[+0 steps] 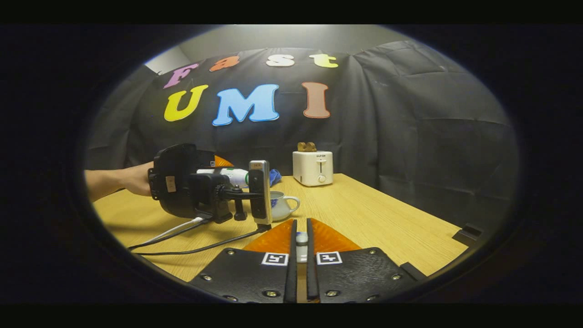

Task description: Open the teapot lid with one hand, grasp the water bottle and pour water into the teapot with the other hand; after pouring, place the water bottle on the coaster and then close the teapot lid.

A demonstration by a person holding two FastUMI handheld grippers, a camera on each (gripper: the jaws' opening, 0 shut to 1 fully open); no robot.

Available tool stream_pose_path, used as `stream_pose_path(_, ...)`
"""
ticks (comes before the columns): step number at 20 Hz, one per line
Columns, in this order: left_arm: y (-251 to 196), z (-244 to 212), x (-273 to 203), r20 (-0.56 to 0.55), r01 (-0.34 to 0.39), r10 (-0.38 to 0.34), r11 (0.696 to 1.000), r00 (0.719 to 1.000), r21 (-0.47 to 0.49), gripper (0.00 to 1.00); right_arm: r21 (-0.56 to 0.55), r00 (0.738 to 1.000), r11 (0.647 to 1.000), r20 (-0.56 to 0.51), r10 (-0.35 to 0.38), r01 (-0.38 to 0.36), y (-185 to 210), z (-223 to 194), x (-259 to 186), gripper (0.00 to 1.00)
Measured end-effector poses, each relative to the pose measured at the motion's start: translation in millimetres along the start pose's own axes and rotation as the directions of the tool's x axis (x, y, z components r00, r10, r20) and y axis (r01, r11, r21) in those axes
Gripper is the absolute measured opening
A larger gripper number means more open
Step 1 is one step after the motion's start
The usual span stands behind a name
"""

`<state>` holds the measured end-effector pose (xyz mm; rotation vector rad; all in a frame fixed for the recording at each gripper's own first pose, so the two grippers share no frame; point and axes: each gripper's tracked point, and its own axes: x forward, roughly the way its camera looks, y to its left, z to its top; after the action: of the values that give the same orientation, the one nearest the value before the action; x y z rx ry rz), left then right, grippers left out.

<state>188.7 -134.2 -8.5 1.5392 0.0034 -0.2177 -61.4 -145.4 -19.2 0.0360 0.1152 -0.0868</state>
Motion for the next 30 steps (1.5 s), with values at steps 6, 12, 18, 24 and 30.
stream_pose_path(6, 0, 2, -2, 0.011, -0.006, 0.005, 0.996, 1.0, 0.089, 0.84, 0.007, 1.0, 1.0, 0.0, 0.0, 0.0, -1, 1, -1, 0.08)
stream_pose_path(12, 3, 7, -5, 0.032, -0.012, 0.008, 0.99, 0.999, 0.138, 0.77, 0.003, 1.0, 1.0, 0.007, 0.0, 0.0, -1, 5, 0, 0.08)
stream_pose_path(18, 7, 11, -3, 0.038, -0.024, 0.017, 0.984, 0.999, 0.179, 0.77, 0.005, 1.0, 1.0, 0.012, -0.002, 0.002, -2, 7, -2, 0.08)
stream_pose_path(24, 12, 6, 2, 0.033, -0.045, 0.039, 0.975, 0.999, 0.218, 0.84, 0.004, 1.0, 1.0, 0.016, -0.005, 0.005, -4, 8, -3, 0.08)
stream_pose_path(30, 16, 5, 5, 0.035, -0.073, 0.067, 0.968, 0.997, 0.242, 0.84, 0.009, 1.0, 1.0, 0.018, -0.009, 0.009, -5, 9, -5, 0.0)
